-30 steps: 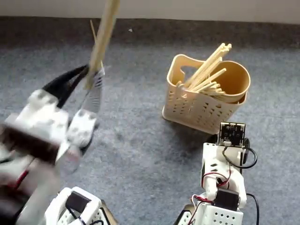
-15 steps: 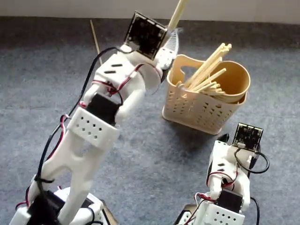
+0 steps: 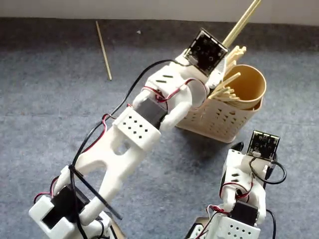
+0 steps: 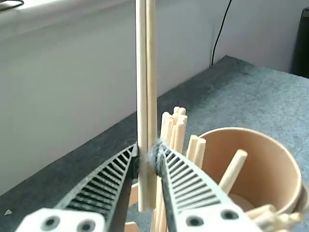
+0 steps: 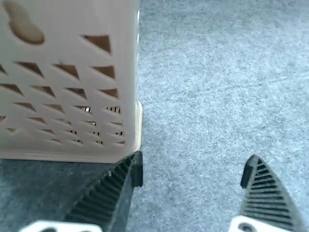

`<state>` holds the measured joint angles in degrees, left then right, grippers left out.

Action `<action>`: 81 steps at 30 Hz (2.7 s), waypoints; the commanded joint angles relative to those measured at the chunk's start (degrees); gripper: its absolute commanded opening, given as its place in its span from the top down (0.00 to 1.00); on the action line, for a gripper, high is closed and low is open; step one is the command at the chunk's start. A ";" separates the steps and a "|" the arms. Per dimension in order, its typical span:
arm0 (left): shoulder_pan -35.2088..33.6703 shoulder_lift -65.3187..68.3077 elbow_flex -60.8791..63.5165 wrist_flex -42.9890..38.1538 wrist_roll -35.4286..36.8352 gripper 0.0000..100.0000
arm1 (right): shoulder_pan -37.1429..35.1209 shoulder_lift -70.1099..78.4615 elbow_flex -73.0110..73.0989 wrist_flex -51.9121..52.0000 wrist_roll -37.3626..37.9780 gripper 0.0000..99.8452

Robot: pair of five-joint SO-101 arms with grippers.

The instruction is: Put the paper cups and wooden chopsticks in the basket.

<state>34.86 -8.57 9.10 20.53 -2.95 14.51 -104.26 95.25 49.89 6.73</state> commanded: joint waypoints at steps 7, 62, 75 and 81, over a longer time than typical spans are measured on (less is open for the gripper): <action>0.13 -0.75 13.85 -15.03 -0.97 0.99 | 0.57 -0.66 1.54 -1.36 -0.44 0.68; -0.40 -19.38 30.20 -13.45 -0.70 0.93 | 0.57 -0.66 1.54 -1.54 -0.26 0.68; 0.04 -19.30 30.90 -13.27 2.29 0.83 | 0.57 -0.66 1.54 -1.54 -0.26 0.68; -0.22 -19.30 30.81 -13.27 2.20 0.83 | 0.57 -0.66 1.54 -1.54 -0.26 0.68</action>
<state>35.12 -26.33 40.22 7.52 -1.19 14.51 -104.26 95.25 49.54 6.73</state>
